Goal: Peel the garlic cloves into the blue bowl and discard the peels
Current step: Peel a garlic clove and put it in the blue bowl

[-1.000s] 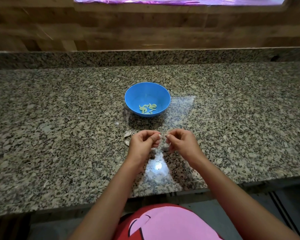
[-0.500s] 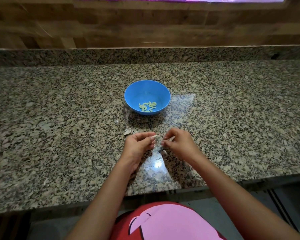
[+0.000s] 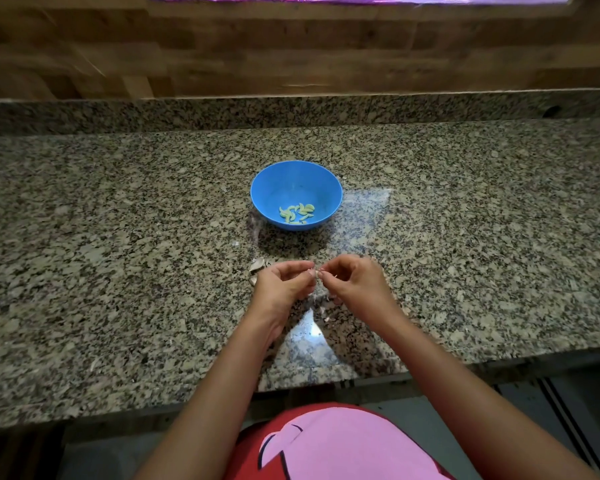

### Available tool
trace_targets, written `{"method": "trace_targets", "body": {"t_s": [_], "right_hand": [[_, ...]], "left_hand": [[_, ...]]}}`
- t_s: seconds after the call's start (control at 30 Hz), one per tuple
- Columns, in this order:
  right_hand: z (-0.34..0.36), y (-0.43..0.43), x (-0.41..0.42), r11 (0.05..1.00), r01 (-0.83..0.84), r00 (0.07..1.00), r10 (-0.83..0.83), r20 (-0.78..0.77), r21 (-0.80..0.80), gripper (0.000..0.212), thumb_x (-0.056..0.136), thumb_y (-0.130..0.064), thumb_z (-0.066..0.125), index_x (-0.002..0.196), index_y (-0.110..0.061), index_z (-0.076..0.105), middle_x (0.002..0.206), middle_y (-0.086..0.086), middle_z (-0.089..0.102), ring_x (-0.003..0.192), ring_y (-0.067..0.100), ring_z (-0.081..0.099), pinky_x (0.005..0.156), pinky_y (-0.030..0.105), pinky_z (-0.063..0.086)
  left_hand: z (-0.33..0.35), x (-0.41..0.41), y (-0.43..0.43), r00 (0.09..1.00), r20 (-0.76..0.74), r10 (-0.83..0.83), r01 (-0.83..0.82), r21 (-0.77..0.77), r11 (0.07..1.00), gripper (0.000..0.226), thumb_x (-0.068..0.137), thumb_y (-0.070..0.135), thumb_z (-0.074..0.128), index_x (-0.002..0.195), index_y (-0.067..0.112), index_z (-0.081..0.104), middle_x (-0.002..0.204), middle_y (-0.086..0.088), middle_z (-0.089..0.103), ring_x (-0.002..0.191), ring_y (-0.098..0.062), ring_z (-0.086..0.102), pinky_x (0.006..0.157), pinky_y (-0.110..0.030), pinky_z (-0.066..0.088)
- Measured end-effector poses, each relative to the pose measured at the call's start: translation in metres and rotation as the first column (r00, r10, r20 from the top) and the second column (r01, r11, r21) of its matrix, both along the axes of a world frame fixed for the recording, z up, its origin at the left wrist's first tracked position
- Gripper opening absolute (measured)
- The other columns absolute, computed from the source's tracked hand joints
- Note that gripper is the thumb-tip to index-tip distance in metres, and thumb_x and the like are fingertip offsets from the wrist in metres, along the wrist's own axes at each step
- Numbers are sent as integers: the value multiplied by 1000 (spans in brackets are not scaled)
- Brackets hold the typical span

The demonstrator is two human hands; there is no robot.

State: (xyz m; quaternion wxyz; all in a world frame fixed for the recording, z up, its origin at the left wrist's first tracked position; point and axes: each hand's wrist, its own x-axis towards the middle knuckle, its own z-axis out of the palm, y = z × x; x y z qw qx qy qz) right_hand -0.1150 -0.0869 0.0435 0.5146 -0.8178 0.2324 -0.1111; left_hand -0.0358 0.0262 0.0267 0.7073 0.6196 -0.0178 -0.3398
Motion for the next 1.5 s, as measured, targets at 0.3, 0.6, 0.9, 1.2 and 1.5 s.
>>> {"method": "trace_targets", "body": {"t_s": [0.3, 0.6, 0.9, 1.2, 1.5], "right_hand": [[-1, 4, -4, 905, 81, 994, -103, 30, 417, 6, 86, -7, 64, 84, -2, 65, 74, 11, 64, 55, 14, 58, 53, 28, 55], [-7, -8, -7, 796, 128, 991, -131, -38, 591, 8, 88, -6, 58, 83, -2, 62, 76, 9, 64, 54, 18, 55, 45, 23, 51], [-15, -37, 24, 953, 278, 957, -263, -122, 122, 8, 90, -6, 59, 83, -5, 62, 75, 9, 64, 50, 11, 56, 41, 16, 43], [-29, -35, 8, 968, 250, 958, -251, -136, -23, 25, 96, -8, 49, 118, -3, 60, 103, 10, 66, 63, 18, 57, 48, 13, 45], [-26, -4, -32, 940, -63, 984, 2, -177, -337, 48, 94, -36, 51, 137, -15, 44, 134, 1, 47, 128, 13, 38, 106, 25, 30]], "left_hand": [[1, 1, 1, 997, 58, 49, -51, 31, 998, 16, 83, -7, 61, 85, 7, 67, 78, -9, 67, 68, -14, 61, 65, -20, 54], [4, -1, 6, 816, 456, -355, 105, 487, 867, 8, 80, 21, 73, 83, 16, 68, 80, 3, 67, 72, -9, 62, 69, -23, 52], [-1, -4, -6, 727, 582, -364, 13, 519, 855, 7, 86, 9, 64, 91, 14, 65, 90, 1, 65, 84, -10, 60, 68, -10, 46], [-10, -12, 4, 675, 676, -296, -78, 464, 883, 15, 91, 9, 57, 102, 14, 66, 93, 10, 55, 79, 5, 51, 68, 0, 41], [-32, -30, 39, 483, 717, -503, -35, 590, 807, 35, 90, 30, 58, 124, 20, 58, 126, 6, 53, 121, -7, 42, 107, -25, 28]]}}
